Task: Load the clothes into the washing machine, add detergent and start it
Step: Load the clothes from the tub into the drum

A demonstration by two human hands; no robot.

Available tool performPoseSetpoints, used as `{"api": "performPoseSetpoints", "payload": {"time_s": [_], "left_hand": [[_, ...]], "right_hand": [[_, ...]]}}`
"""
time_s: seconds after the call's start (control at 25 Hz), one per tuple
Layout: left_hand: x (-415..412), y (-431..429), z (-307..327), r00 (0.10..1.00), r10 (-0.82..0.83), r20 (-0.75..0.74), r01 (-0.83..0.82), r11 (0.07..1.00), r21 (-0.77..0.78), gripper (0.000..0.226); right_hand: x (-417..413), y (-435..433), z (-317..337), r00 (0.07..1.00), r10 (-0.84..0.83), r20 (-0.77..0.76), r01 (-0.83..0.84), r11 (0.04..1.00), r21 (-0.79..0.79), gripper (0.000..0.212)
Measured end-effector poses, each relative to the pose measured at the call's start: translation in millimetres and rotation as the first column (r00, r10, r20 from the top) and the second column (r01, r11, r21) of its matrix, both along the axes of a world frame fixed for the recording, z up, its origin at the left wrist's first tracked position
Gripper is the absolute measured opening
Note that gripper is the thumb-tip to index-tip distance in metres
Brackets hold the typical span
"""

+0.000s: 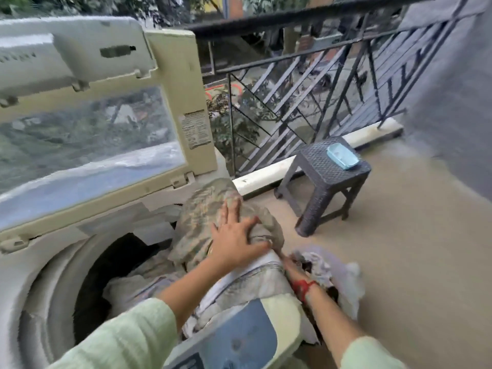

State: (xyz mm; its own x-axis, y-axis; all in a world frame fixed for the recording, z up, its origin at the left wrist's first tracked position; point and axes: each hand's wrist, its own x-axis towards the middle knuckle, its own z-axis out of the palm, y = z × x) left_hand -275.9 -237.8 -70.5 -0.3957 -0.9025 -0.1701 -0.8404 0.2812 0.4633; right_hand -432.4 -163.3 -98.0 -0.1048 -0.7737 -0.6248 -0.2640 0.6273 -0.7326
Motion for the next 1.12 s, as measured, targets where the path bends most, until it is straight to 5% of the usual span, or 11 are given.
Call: {"api": "performPoseSetpoints", "payload": {"time_s": [0.16, 0.28, 0.4, 0.56, 0.64, 0.72, 0.84, 0.92, 0.96, 1.04, 1.12], "left_hand": [[-11.7, 8.8, -2.1, 0.997, 0.036, 0.064, -0.028, 0.992, -0.121, 0.041], [-2.2, 17.5, 19.7, 0.96, -0.003, -0.28, -0.056, 0.978, -0.203, 0.021], [39.0, 17.5, 69.8, 0.823, 0.05, -0.565, -0.267, 0.913, -0.307, 0.019], [171.4, 26.1, 145.1, 0.699, 0.07, -0.712, -0.584, 0.631, -0.511, 0.007], [231.3, 47.2, 155.2, 0.691, 0.174, -0.702, -0.657, 0.556, -0.508, 0.008], [269.4, 66.9, 136.1, 0.792, 0.328, -0.516, -0.605, 0.539, -0.586, 0.015], [290.8, 90.9, 78.3, 0.859, 0.51, -0.03, -0.474, 0.773, -0.423, 0.023], [281.6, 105.2, 41.6, 0.883, 0.315, 0.348, -0.356, 0.933, 0.059, 0.044], [273.0, 108.3, 28.3, 0.902, 0.198, 0.384, -0.328, 0.893, 0.309, 0.049], [254.0, 95.8, 12.1, 0.947, 0.12, 0.299, -0.263, 0.824, 0.502, 0.044], [239.7, 73.6, 10.1, 0.96, 0.164, 0.226, -0.241, 0.894, 0.377, 0.036]], "right_hand": [[11.5, 3.5, -5.5, 0.932, -0.362, -0.03, 0.342, 0.902, -0.263, 0.016], [0.6, -3.1, 36.1, 0.862, -0.501, -0.076, 0.387, 0.747, -0.54, 0.01], [22.8, -18.5, 122.2, 0.888, -0.402, -0.222, -0.022, 0.445, -0.895, 0.01], [133.7, -32.7, 221.6, 0.9, -0.266, -0.346, -0.378, -0.08, -0.922, 0.006], [187.4, -31.0, 224.9, 0.903, -0.184, -0.387, -0.415, -0.15, -0.897, 0.01], [222.9, -32.9, 193.5, 0.852, -0.071, -0.519, -0.521, -0.014, -0.853, 0.009], [244.8, -31.9, 116.3, 0.364, 0.434, -0.824, -0.927, 0.254, -0.276, 0.023], [236.9, -26.3, 71.3, -0.259, 0.694, -0.672, -0.953, -0.069, 0.296, 0.034], [228.2, -25.7, 54.8, -0.434, 0.737, -0.518, -0.876, -0.212, 0.433, 0.038], [203.2, -35.2, 44.5, -0.265, 0.834, -0.484, -0.948, -0.132, 0.291, 0.037], [174.5, -62.4, 54.1, 0.314, 0.759, -0.571, -0.946, 0.304, -0.117, 0.033]]}}
